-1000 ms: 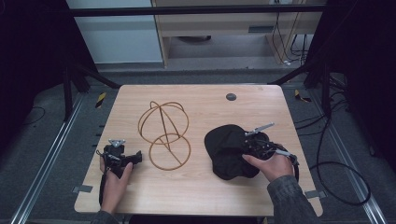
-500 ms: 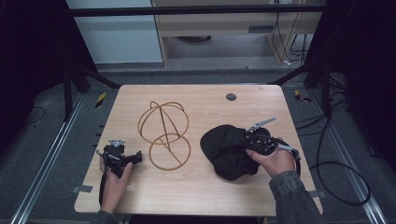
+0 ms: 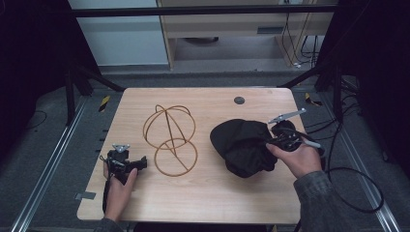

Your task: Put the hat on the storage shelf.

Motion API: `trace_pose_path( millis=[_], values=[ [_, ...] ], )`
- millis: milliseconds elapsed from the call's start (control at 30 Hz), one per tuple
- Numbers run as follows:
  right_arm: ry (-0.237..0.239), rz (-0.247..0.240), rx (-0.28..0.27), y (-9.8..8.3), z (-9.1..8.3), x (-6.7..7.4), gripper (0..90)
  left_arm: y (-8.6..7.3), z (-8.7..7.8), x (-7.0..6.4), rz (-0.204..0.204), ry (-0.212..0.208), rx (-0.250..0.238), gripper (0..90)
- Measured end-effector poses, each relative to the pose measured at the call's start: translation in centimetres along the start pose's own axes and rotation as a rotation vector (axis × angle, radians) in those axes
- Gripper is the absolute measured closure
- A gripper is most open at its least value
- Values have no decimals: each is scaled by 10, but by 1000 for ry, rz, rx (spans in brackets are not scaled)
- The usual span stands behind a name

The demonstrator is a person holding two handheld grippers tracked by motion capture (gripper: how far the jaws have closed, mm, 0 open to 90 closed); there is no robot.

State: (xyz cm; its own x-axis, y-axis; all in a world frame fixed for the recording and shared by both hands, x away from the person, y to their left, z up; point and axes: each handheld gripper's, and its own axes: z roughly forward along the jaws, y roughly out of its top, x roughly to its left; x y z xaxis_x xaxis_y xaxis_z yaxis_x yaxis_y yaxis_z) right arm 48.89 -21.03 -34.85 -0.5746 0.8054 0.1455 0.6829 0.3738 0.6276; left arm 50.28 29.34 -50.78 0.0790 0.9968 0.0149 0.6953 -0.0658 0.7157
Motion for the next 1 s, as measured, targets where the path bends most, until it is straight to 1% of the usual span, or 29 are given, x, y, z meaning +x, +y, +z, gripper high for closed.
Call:
trace_pose_path(
  millis=[200, 267, 367, 467, 567, 600, 667, 700, 733, 767, 800, 833, 867, 900, 1000],
  values=[
    [-7, -13, -78, 15, -26, 0, 845, 0, 0, 0, 0, 0, 0, 0],
    [-26, -14, -111, 23, -35, -2, 845, 0, 0, 0, 0, 0, 0, 0],
    [-53, -21, -139, 36, -48, -3, 846, 0, 0, 0, 2, -1, 2, 0],
    [-57, -24, -165, 48, -58, -3, 847, 0, 0, 0, 2, -2, 2, 0],
    [-49, -23, -197, 58, -66, -1, 848, 0, 0, 0, 3, -3, 2, 0],
    [-45, -19, -215, 63, -69, 2, 849, 0, 0, 0, 4, -3, 2, 0],
    [-37, -21, -233, 68, -72, 4, 849, 0, 0, 0, 4, -4, 2, 0],
    [-37, -21, -233, 68, -72, 4, 849, 0, 0, 0, 4, -4, 2, 0],
    [-22, -27, -257, 76, -76, 11, 849, 0, 0, 0, 4, -5, 1, 0],
    [-16, -31, -270, 79, -77, 13, 849, 0, 0, 0, 2, -5, -1, 0],
    [-16, -31, -270, 79, -77, 13, 849, 0, 0, 0, 2, -5, -1, 0],
    [2, -34, -290, 84, -78, 19, 849, 0, 0, -1, 2, -6, -2, 0],
    [2, -34, -290, 84, -78, 19, 849, 0, 0, -1, 2, -6, -2, 0],
    [15, -44, -307, 90, -78, 25, 849, 0, 0, -1, 3, -7, -2, 0],
    [22, -59, -324, 96, -77, 34, 849, 0, 0, -1, 4, -8, -2, 0]
  ],
)
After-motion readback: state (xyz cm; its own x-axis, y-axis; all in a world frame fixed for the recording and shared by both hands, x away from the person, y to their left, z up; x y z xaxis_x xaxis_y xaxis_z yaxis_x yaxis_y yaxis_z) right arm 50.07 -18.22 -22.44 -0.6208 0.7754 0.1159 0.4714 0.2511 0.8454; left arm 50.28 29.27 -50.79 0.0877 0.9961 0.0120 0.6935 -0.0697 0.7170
